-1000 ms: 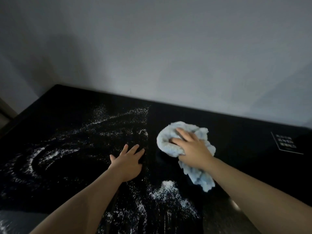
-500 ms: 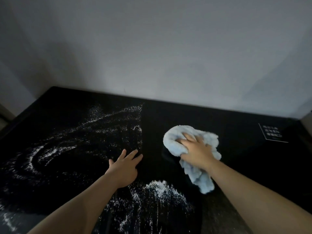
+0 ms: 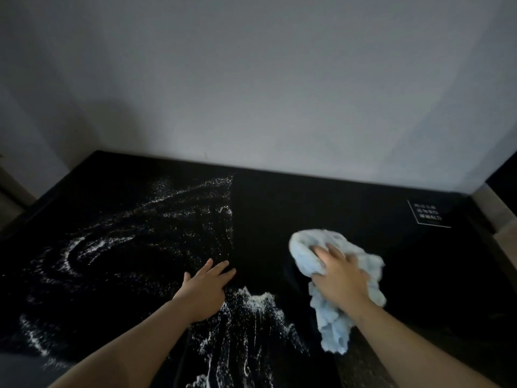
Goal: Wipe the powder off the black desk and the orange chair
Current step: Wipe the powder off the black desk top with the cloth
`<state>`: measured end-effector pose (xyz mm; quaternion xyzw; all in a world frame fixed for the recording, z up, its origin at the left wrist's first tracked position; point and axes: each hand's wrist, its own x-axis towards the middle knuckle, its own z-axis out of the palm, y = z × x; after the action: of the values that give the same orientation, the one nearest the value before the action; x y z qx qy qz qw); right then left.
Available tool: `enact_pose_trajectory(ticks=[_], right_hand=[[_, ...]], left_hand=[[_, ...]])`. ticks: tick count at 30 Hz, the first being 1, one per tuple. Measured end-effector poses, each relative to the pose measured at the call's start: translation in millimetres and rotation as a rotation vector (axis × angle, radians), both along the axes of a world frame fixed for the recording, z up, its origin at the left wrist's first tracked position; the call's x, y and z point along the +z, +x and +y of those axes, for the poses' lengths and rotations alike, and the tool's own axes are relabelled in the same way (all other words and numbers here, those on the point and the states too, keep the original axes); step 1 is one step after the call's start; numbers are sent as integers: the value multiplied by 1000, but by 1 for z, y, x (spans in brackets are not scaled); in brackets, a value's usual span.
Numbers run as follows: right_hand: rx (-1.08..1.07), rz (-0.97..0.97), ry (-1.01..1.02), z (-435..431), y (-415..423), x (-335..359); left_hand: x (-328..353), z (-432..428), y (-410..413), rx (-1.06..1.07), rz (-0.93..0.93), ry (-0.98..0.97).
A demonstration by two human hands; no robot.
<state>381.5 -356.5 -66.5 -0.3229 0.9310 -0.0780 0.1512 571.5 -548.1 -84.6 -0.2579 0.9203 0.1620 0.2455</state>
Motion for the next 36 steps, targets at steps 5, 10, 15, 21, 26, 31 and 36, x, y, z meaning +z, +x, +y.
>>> enact_pose_trajectory(ticks=[5, 10, 15, 21, 26, 31, 36], right_hand=[[-51, -11, 46, 3, 65, -25], [-18, -117, -236, 4, 88, -12], [-311, 118, -16, 44, 54, -6], [-223, 41, 77, 29, 113, -25], [-93, -82, -143, -3, 144, -14], [-255, 70, -117, 10, 80, 5], [-230, -79, 147, -9, 55, -4]], left_hand=[[-1, 11, 12, -29, 17, -20], [-1, 19, 28, -120, -16, -54], [-2, 27, 42, -110, 11, -39], [-1, 29, 44, -95, 19, -1], [0, 26, 44, -76, 32, 30], [-1, 13, 55, 45, 16, 4], [-2, 16, 67, 30, -70, -25]])
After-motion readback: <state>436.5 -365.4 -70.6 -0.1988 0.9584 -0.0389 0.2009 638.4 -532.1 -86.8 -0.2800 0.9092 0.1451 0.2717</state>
